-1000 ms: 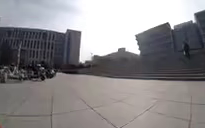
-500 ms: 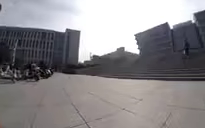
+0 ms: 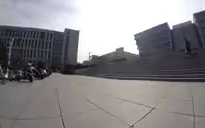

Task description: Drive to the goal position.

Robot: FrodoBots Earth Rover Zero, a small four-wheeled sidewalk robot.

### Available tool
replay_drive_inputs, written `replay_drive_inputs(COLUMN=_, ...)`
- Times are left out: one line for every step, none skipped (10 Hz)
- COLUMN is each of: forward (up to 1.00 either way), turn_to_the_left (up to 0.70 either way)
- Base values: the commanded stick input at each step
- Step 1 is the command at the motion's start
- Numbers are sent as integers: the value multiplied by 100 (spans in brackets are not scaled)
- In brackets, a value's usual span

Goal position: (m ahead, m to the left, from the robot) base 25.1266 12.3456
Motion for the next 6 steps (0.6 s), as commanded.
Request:
replay_drive_inputs(forward=100, turn_to_the_left=40)
replay_drive_inputs(forward=100, turn_to_the_left=40)
replay_drive_inputs(forward=100, turn_to_the_left=40)
replay_drive_inputs(forward=100, turn_to_the_left=40)
replay_drive_inputs(forward=100, turn_to_the_left=40)
replay_drive_inputs(forward=100, turn_to_the_left=40)
